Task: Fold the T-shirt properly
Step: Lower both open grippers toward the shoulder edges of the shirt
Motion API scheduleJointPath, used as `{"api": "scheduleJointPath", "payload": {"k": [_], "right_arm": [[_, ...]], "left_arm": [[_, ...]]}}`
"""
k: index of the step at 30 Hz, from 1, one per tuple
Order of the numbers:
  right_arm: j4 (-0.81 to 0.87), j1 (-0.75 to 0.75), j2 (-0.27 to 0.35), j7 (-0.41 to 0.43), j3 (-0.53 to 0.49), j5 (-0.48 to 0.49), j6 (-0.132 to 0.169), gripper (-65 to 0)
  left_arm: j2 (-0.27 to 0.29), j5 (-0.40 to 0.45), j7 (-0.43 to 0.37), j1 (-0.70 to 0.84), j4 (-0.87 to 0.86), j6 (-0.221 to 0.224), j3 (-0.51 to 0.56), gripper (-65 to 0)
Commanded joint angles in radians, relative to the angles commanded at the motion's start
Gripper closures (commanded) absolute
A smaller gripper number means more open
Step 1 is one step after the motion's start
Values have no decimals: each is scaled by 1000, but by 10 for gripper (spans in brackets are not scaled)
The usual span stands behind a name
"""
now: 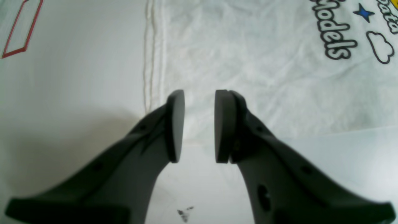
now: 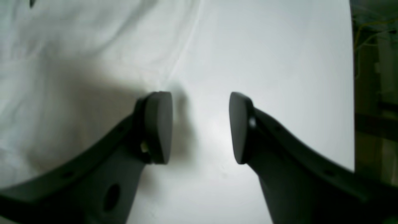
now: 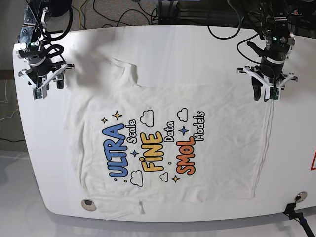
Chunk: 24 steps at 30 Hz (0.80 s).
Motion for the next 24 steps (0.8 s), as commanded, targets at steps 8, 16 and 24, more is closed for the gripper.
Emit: {"api": "scheduleJointPath", "payload": {"k": [8, 16, 24], "right_arm": [[1, 53, -40, 5, 1, -5, -2, -279], [0, 60, -45, 6, 5, 19, 2, -292], [-72, 75, -47, 31, -35, 43, 3, -288]], "left_arm": [[-1, -4, -2, 0, 13, 0, 4, -155], [2, -16, -1, -1, 11, 0, 3, -152], [1, -13, -5, -4, 6, 1, 6, -152]]}}
